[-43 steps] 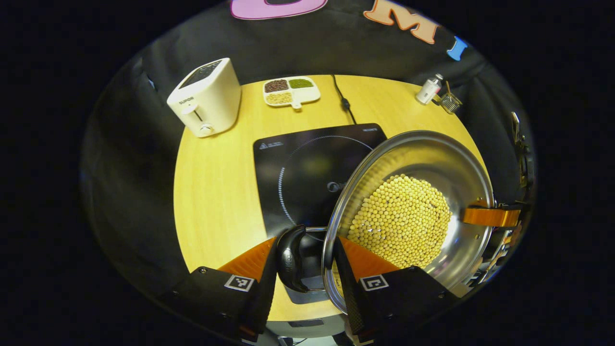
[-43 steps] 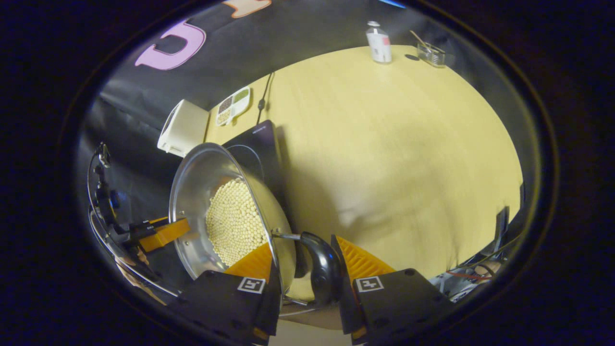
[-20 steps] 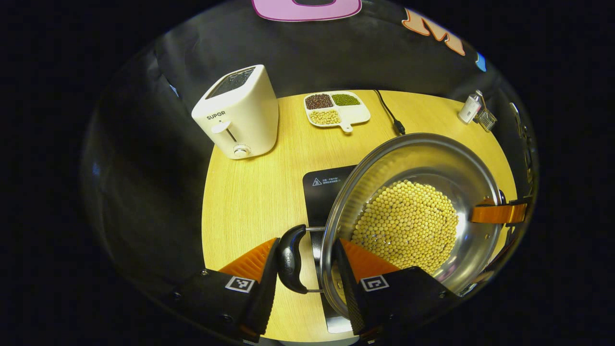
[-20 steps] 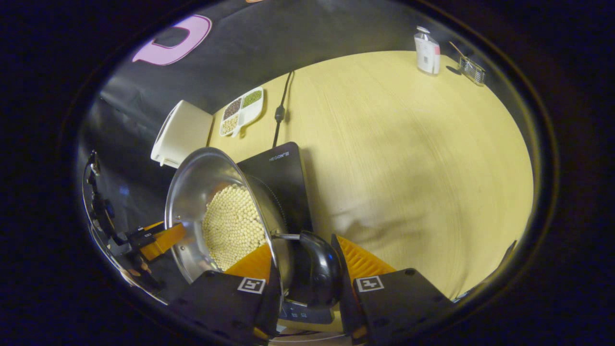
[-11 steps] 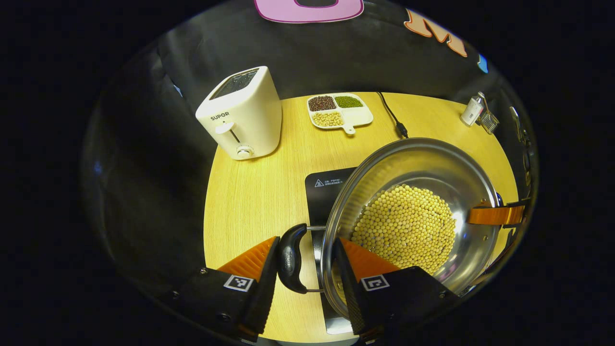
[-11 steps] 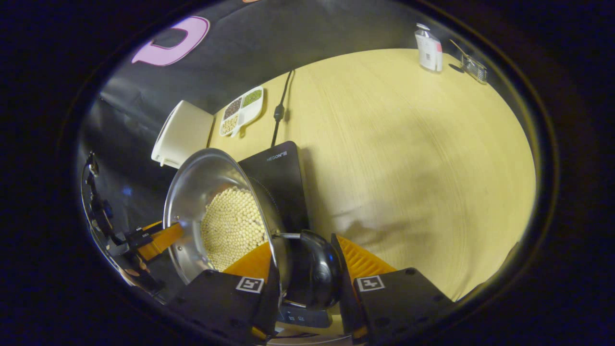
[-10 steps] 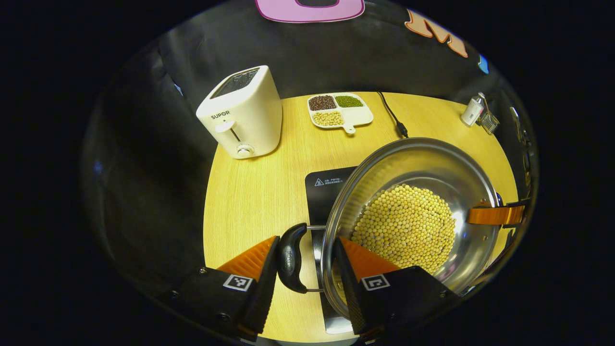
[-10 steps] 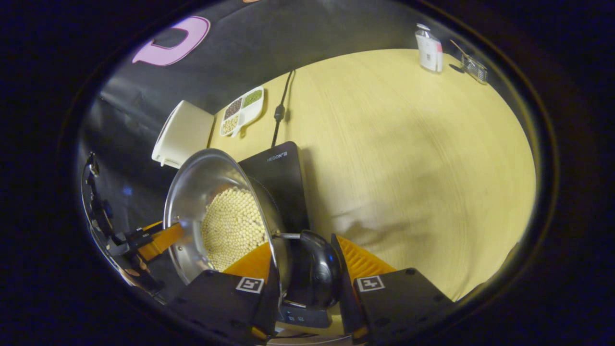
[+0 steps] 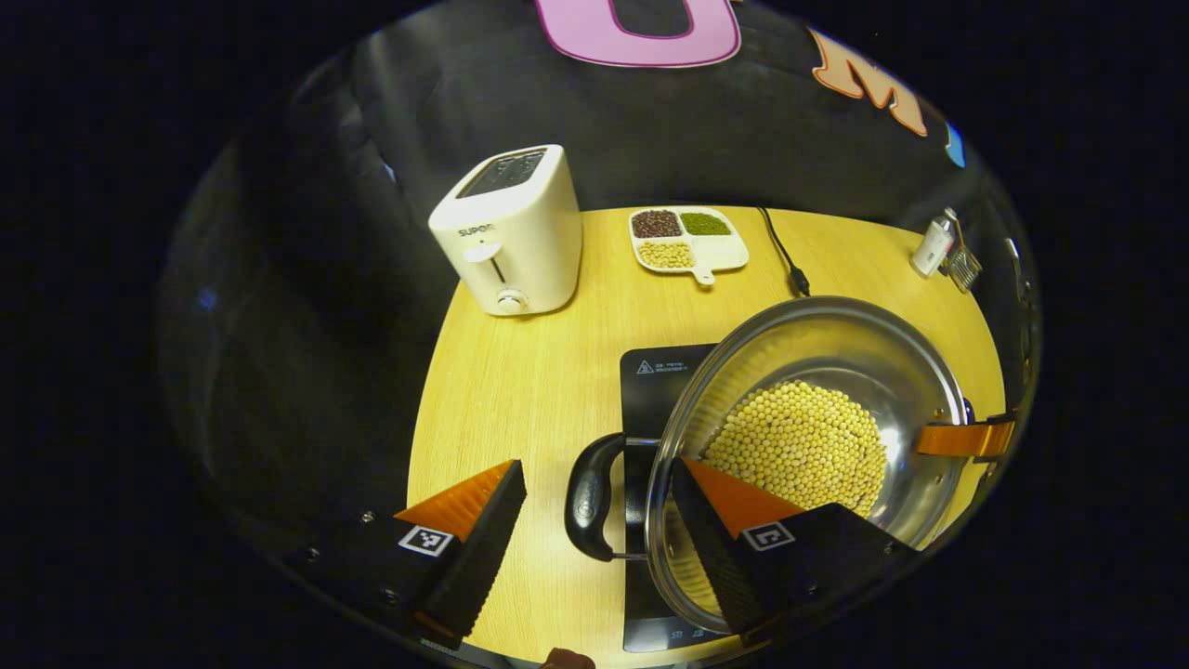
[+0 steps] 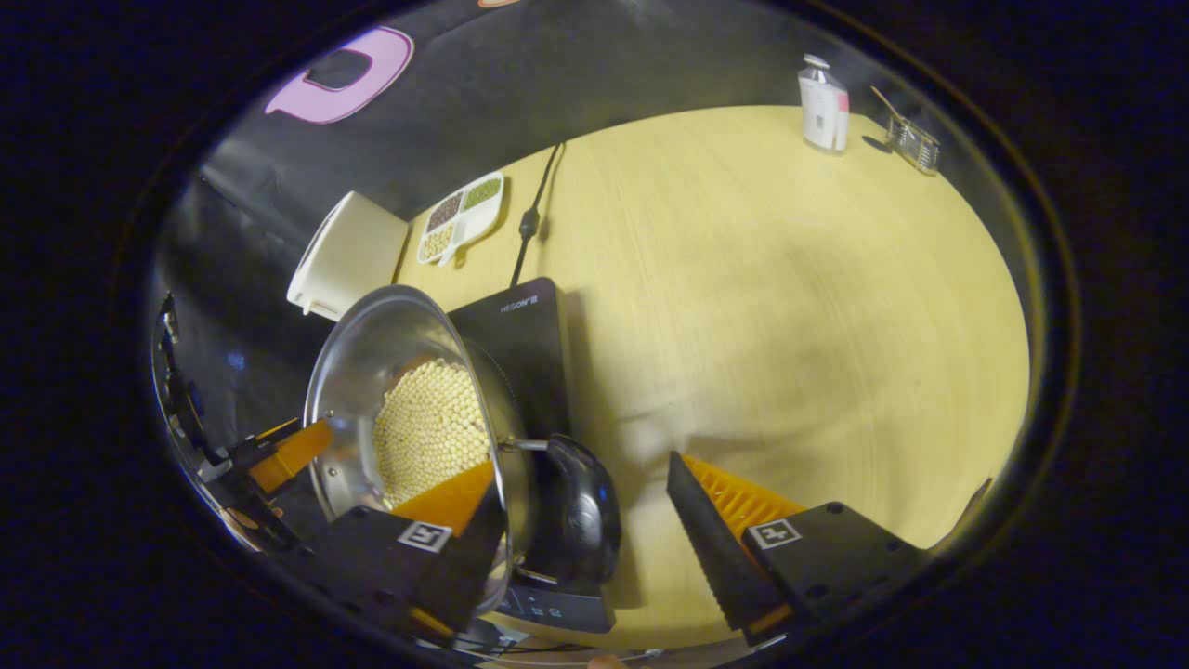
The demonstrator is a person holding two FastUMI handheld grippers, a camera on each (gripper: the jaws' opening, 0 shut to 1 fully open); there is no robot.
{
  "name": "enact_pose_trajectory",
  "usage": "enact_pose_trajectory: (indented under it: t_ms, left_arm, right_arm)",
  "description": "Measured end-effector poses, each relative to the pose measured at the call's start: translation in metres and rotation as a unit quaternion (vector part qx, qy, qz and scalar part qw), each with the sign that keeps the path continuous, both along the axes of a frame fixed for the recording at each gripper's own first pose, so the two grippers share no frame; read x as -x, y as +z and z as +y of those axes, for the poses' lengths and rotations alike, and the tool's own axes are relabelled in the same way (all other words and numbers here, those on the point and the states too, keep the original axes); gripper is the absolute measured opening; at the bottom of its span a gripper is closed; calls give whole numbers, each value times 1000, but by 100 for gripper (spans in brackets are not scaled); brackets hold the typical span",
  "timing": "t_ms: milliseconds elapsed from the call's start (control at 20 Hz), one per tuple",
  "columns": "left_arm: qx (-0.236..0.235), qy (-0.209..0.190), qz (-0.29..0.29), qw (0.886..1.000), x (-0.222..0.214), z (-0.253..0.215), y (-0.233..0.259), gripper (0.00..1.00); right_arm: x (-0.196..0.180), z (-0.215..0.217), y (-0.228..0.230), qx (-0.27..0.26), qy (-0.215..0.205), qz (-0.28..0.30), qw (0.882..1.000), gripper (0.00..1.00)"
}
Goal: First push the handle of the pot to place it horizontally, then grasp the pot with both hands and set it on the induction cooktop.
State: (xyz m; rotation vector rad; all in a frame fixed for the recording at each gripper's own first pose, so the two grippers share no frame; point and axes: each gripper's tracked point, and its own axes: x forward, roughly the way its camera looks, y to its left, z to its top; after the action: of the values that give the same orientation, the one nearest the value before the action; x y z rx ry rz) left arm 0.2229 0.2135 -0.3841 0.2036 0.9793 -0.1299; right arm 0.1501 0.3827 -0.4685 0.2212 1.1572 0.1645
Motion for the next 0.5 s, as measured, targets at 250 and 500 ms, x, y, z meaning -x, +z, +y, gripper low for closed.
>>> enact_pose_trajectory:
  t_ms: [250, 500]
  left_arm:
    - [-9, 13, -25, 1000, 10, 3, 19, 99]
    - [5, 6, -31, 999, 32, -23, 41, 99]
  right_arm:
    - [11, -19, 46, -4, -8, -76, 997, 100]
    - [27, -69, 96, 6, -53, -137, 989, 94]
